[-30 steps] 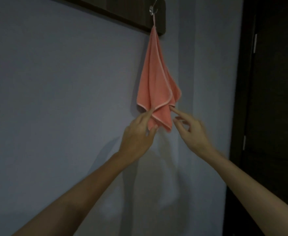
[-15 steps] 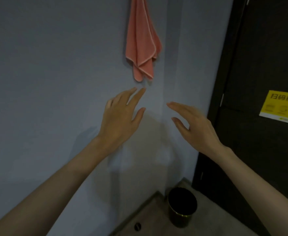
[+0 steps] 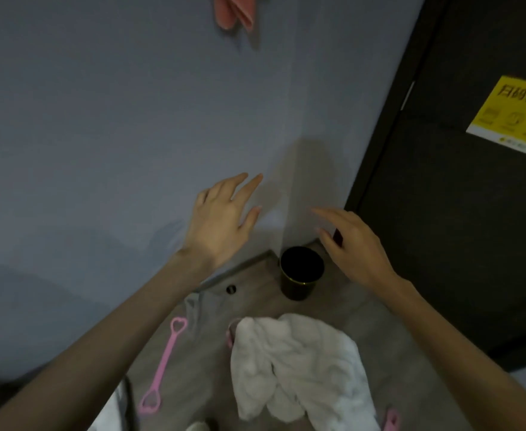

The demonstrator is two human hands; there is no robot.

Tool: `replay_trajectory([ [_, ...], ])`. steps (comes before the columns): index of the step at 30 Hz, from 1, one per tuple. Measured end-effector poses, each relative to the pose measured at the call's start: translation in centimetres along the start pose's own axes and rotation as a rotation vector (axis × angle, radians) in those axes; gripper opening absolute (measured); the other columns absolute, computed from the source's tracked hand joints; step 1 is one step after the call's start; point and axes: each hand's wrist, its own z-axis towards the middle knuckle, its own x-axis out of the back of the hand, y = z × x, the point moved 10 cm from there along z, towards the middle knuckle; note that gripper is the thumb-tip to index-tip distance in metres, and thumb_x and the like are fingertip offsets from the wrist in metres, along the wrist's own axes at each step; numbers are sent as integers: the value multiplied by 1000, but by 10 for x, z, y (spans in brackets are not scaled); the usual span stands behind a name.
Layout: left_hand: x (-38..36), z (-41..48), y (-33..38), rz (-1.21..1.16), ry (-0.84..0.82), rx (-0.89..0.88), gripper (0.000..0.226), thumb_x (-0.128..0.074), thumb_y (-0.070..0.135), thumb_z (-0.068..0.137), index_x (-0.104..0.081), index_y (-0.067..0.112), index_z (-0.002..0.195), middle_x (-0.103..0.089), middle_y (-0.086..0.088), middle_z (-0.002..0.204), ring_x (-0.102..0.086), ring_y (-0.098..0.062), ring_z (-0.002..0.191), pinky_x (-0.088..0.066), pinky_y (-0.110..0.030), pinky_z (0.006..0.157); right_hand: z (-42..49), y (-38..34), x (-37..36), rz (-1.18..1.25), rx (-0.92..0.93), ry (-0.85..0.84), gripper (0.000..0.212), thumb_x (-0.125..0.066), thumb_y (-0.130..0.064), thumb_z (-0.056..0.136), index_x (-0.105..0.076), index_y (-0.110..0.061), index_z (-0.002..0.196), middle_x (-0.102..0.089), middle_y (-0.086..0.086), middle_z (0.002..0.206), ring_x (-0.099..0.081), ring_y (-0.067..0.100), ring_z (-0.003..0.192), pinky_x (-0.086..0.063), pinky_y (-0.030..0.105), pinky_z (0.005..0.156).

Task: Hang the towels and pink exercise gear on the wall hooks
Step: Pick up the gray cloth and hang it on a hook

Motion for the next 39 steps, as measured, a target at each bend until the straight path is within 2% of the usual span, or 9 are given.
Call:
replay_trajectory([
  [2,-11,-22,0,0,-41,36,55,-28,47,93,-37,26,143,-46,-4,142,-45,-24,127,-34,-37,101,-23,7,-13,15,-10,-39,40,-54,-22,94,-48,-25,134,-56,-5,132,-51,13,118,-37,18,94],
  [6,-28,-63,-2,-21,-64,66,53,-33,45,93,-44,22,140,-53,-7,136,-52,-27,121,-39,-38,96,-60,14,-40,43,-48,-90,39,-54,-23,95,-51,-23,133,-56,-6,133,-53,13,117,-30,15,96],
  [8,-39,-82,-9,-40,-110,107,54,-32,46,92,-42,23,141,-52,-6,137,-50,-25,123,-38,-38,97,-77,14,-55,83,-50,-113,39,-55,-22,94,-51,-23,133,-56,-5,134,-53,14,117,-34,20,98],
  [12,-60,-120,-21,-88,-201,180,54,-32,46,93,-37,25,143,-48,-6,140,-45,-25,127,-36,-40,101,-110,15,-89,208,-69,-149,41,-59,-15,91,-52,-20,131,-57,0,131,-55,19,116,-48,40,97],
  [16,-73,-162,-44,-103,-270,280,51,-42,39,97,-29,30,146,-40,-1,147,-36,-21,134,-26,-36,108,-134,6,-128,252,-111,-229,40,-56,-15,93,-52,-20,132,-57,-1,131,-53,14,118,-47,36,99],
  [24,-78,-226,-131,-30,-326,403,53,-48,37,95,-33,27,145,-44,-3,145,-41,-25,131,-32,-40,106,-126,-35,-219,296,-172,-386,34,-55,-21,94,-55,-15,128,-60,4,127,-56,20,115,-44,38,100],
  [29,-86,-247,-187,-21,-339,524,51,-45,38,96,-33,27,145,-44,-4,144,-42,-27,130,-32,-41,106,-100,-56,-274,294,-159,-498,36,-52,-25,94,-54,-17,130,-58,1,129,-55,17,116,-44,31,100],
  [36,-136,-241,-257,-8,-400,610,53,-43,40,96,-31,26,146,-41,-2,146,-40,-26,131,-31,-41,106,-42,-54,-356,327,-159,-606,36,-52,-24,95,-53,-19,130,-57,-1,128,-54,14,116,-40,20,91],
  [39,-166,-230,-287,-18,-424,650,53,-44,40,96,-32,26,145,-43,-4,145,-43,-27,130,-33,-42,106,-13,-43,-394,331,-171,-656,33,-52,-21,95,-53,-22,128,-59,1,123,-54,12,107,-38,19,83],
])
